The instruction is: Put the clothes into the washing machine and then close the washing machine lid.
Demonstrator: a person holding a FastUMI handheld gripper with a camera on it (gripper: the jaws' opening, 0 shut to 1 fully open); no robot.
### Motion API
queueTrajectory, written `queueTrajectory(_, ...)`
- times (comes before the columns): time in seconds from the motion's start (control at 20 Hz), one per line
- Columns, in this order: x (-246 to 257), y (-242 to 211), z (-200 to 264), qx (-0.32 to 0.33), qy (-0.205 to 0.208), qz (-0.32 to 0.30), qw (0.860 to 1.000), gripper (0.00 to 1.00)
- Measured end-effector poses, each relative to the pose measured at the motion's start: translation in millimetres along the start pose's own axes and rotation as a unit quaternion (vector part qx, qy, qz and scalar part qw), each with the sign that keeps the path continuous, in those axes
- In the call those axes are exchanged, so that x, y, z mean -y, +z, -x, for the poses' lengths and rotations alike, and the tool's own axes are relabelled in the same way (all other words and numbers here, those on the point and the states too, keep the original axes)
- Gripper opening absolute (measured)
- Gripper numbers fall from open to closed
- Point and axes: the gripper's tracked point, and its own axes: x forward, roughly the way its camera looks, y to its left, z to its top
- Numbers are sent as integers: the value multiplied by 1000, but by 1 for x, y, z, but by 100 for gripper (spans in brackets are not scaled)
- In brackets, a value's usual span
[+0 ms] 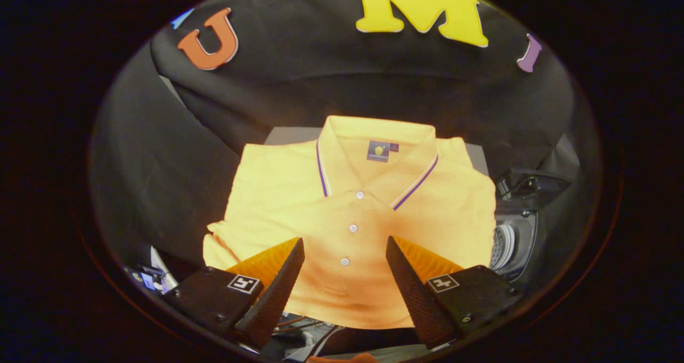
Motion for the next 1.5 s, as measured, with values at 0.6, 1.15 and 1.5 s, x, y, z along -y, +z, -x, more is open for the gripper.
queueTrajectory(0.6,2,-5,-30,-81,-89,2,993,94)
queueTrajectory(1.15,10,-3,-26,-75,-81,-19,994,48)
queueTrajectory(1.5,21,0,-24,-97,-42,-43,994,10)
